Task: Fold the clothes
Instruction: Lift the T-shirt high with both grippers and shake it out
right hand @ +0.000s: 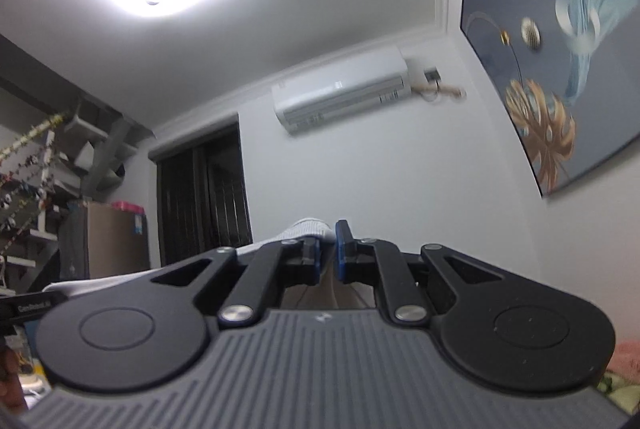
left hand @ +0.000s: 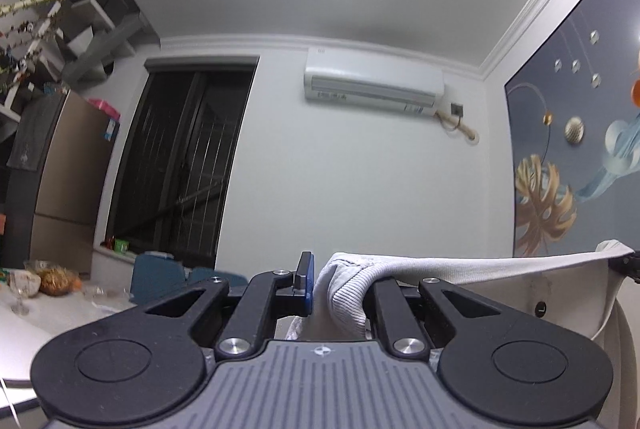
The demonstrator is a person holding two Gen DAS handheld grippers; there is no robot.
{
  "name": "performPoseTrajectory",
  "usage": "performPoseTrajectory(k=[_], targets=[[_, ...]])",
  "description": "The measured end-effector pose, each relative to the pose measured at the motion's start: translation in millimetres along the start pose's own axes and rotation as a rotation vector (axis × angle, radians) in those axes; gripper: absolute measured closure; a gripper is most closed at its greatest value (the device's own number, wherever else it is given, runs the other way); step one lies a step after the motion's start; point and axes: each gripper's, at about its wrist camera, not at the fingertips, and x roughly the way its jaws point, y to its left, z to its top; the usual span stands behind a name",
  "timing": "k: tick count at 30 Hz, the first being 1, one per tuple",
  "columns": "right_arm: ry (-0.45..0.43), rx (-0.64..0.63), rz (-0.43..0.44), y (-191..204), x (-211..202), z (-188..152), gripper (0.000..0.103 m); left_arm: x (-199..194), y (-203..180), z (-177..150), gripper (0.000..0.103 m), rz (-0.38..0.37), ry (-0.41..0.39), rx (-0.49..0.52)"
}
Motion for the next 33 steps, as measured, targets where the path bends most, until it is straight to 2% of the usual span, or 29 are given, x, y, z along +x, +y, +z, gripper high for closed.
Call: performPoseTrajectory(k=[5, 12, 17, 21, 24, 28, 30, 33], targets=[[0.170, 0.024, -0.059, -28, 82, -82, 0.092, 113, 17, -93, 0.095, 0.050, 0.122, -0.026], [0.388, 0.021, -0.176, -83, 233, -225, 0.092, 295, 41, -237, 0.095, 0.116, 0.286, -0.081], [0.477, -0.012, -0.243, -138, 329, -347, 0.092, 421, 49, -371, 0.095, 0.153, 0.383, -0.044], [0.538, -0.047, -0.259, -182, 397, -456, 0.092, 512, 55, -487, 0.095, 0.184, 0.469, -0.004], [0.638, -0.038, -0.283, -214, 435, -540, 0.092, 558, 64, -576, 0.095, 0.213, 0.563, 0.007], [0.754, -0.036, -0.303, -243, 457, -634, 0.092, 601, 84, -665, 0.093, 0.223, 0.670, 0.021], [0.802, -0.031, -0.310, -253, 458, -666, 0.092, 615, 91, -697, 0.092, 0.217, 0.710, 0.033], [0.852, -0.009, -0.310, -267, 459, -682, 0.091, 625, 96, -725, 0.090, 0.212, 0.756, 0.037]])
